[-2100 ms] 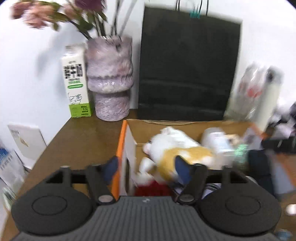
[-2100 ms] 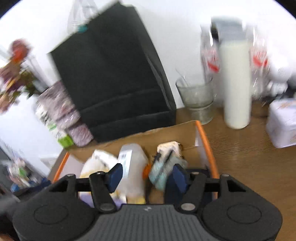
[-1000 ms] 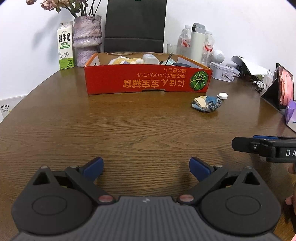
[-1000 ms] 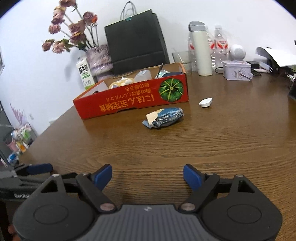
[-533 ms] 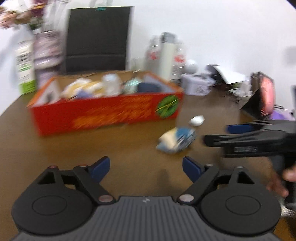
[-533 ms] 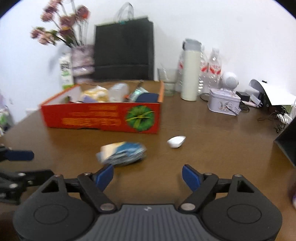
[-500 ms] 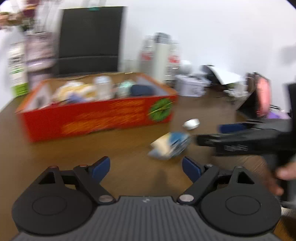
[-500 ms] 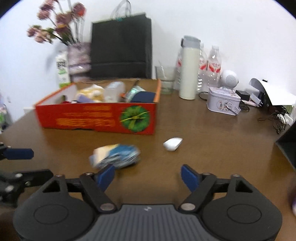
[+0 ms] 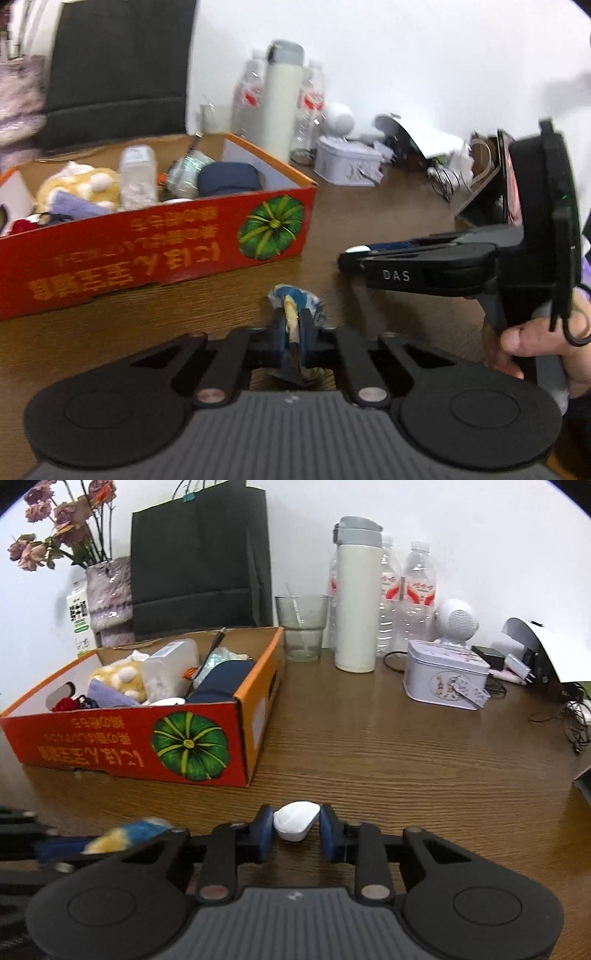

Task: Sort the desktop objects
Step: 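Grasp the blue-and-white crumpled wrapper with the left tool while the right tool grasps the white piece, then carry the crumpled wrapper with the left tool while the right tool carries the white piece into the box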

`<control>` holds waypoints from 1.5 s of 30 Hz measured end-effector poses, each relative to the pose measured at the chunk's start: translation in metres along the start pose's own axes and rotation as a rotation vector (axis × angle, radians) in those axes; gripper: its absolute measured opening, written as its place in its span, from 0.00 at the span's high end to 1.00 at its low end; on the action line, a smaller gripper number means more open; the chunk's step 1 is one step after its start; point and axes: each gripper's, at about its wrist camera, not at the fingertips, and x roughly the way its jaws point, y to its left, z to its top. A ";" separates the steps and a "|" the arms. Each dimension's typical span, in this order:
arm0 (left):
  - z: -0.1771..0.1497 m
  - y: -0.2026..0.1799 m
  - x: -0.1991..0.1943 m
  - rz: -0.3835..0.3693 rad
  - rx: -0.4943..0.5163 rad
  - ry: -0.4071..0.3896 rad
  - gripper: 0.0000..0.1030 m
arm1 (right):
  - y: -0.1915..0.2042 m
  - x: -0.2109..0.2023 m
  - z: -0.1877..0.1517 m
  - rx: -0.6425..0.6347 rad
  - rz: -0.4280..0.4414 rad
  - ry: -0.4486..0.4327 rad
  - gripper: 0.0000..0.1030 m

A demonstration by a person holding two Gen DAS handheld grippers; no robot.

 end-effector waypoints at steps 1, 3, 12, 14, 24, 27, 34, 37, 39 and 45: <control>-0.002 0.003 -0.007 0.008 -0.015 -0.022 0.93 | -0.001 -0.003 0.001 0.005 -0.001 -0.006 0.75; -0.003 0.008 -0.020 0.008 -0.047 -0.060 0.93 | -0.001 -0.004 0.000 0.008 -0.004 -0.015 0.75; -0.029 0.027 -0.092 0.155 -0.150 -0.028 0.93 | 0.025 -0.048 -0.009 -0.021 -0.051 -0.094 0.75; -0.040 0.034 -0.111 0.200 -0.172 -0.023 0.93 | 0.041 -0.071 -0.021 -0.026 0.004 -0.098 0.75; -0.083 0.042 -0.187 0.297 -0.221 -0.064 0.93 | 0.138 -0.157 -0.090 -0.045 0.203 -0.082 0.75; -0.091 0.038 -0.205 0.288 -0.229 -0.084 0.93 | 0.151 -0.179 -0.098 -0.080 0.196 -0.092 0.75; -0.067 0.040 -0.217 0.263 -0.222 -0.151 0.93 | 0.148 -0.214 -0.083 -0.084 0.210 -0.171 0.75; -0.034 0.054 -0.205 0.228 -0.223 -0.162 0.93 | 0.137 -0.207 -0.058 -0.066 0.230 -0.186 0.75; -0.005 0.065 -0.190 0.198 -0.205 -0.182 0.93 | 0.130 -0.198 -0.033 -0.058 0.239 -0.204 0.75; 0.075 0.112 -0.098 0.133 -0.219 -0.107 0.93 | 0.114 -0.122 0.063 -0.074 0.217 -0.218 0.75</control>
